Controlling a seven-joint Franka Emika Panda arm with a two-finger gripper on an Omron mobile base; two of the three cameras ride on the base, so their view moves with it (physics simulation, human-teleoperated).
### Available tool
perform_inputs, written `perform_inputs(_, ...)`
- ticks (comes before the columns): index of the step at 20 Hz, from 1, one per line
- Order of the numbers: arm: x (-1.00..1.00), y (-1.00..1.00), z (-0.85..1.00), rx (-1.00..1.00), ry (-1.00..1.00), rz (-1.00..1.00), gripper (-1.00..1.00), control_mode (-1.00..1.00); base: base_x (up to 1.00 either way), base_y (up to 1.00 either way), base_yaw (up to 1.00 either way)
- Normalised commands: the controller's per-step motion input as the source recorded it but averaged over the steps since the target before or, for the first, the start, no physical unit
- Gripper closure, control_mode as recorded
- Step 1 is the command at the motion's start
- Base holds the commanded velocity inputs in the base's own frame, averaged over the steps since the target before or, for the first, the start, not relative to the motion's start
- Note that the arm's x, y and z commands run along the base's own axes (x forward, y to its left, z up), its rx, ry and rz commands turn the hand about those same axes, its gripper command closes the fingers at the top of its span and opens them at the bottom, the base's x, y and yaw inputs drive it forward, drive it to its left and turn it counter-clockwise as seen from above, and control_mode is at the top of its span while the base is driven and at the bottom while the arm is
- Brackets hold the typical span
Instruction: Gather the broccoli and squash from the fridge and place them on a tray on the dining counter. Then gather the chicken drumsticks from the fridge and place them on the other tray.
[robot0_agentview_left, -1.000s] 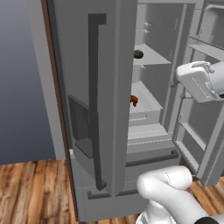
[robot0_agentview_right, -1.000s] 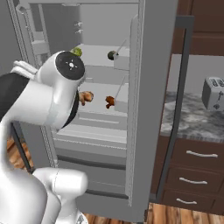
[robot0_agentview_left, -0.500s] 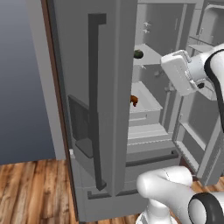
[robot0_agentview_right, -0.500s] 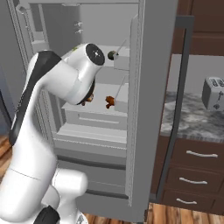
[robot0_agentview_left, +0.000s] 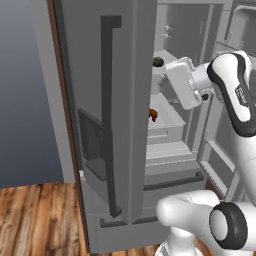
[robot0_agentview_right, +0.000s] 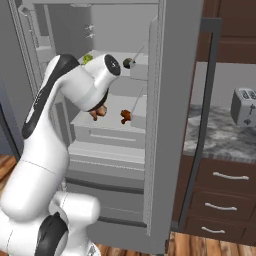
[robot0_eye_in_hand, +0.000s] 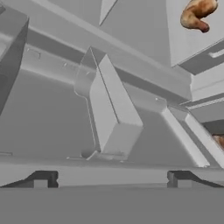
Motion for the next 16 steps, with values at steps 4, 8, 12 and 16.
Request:
perform_inputs(4,0.09,0.55,-0.12,0.09,0.01,0.08,-1.0,-1.0,0.0,0.0,0.0)
perform_inputs(8,0.02,0.66,-0.07,0.07,0.02,0.1,-1.0,-1.0,0.0,0.0,0.0)
perform_inputs(12,0.0,0.74,-0.05,0.04,0.02,0.12,-1.0,-1.0,0.0,0.0,0.0)
perform_inputs(16,-0.07,0.78,-0.05,0.01,0.01,0.12,-1.0,-1.0,0.0,0.0,0.0)
